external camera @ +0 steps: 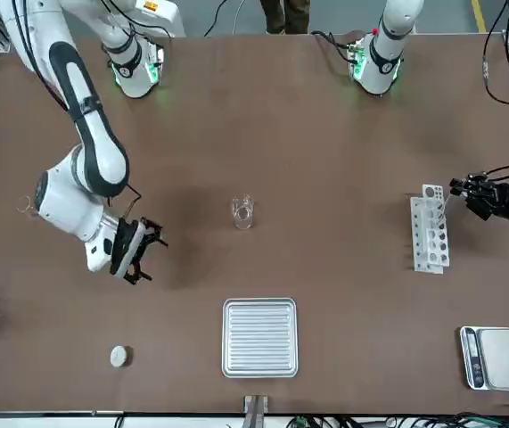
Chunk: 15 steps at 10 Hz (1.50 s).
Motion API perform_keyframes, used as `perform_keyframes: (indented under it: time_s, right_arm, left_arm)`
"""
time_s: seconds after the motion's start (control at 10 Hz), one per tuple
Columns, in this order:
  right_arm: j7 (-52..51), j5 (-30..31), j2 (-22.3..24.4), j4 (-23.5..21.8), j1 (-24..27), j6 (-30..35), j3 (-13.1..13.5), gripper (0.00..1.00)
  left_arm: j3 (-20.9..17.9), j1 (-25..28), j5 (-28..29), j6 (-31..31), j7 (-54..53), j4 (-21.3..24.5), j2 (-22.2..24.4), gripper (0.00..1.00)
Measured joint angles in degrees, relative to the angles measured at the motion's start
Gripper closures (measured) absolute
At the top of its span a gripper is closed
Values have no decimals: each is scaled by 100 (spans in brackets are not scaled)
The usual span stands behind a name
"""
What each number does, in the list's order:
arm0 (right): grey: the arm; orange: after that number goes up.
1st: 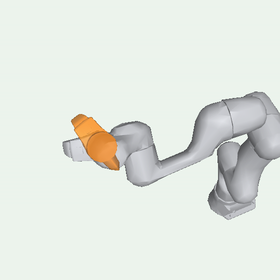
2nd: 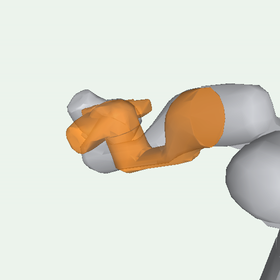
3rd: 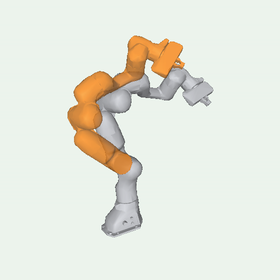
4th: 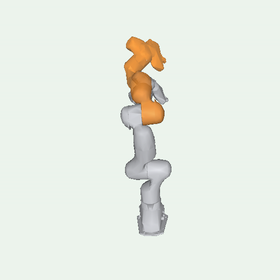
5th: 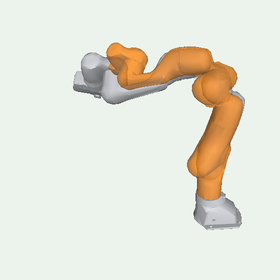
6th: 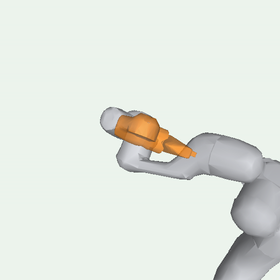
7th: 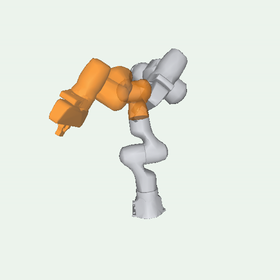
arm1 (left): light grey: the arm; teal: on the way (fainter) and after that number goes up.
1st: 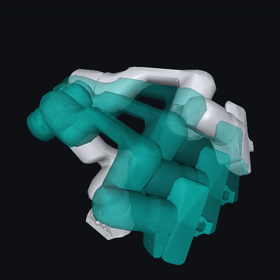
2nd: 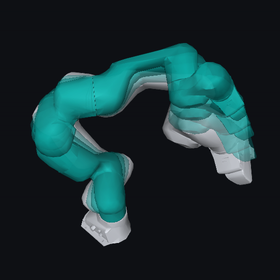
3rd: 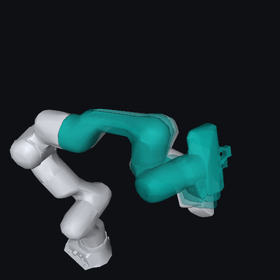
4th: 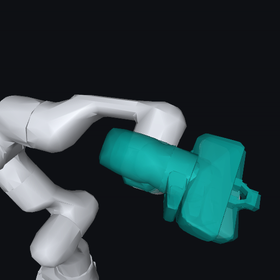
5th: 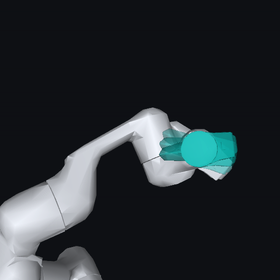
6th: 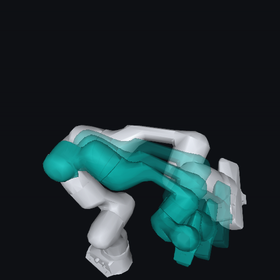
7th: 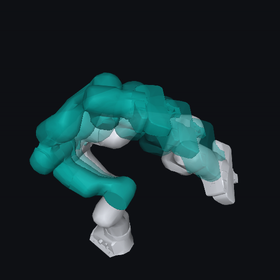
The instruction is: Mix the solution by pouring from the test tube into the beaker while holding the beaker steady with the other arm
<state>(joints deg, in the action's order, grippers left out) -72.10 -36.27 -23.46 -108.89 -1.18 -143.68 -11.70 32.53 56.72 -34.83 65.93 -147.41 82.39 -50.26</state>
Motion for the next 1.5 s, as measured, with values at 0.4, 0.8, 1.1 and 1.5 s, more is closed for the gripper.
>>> perform_keyframes:
  time_s: [0.4,0.8,1.1,1.5]
  right_arm:
    - [2814,1695,13,646,-10,284,-63,0]
    - [5329,2470,40,1820,-29,1922,-64,0]
    - [6057,2835,65,2715,79,3382,91,0]
    - [6123,2855,79,2976,175,4205,801,0]
  left_arm:
    - [-27,-2,-46,-30,345,0,-99,78]
    - [-29,-18,-136,-57,612,-4,-162,78]
    - [-31,-48,-216,-58,684,-116,-234,78]
    - [-45,-75,-216,-54,700,-275,-243,78]
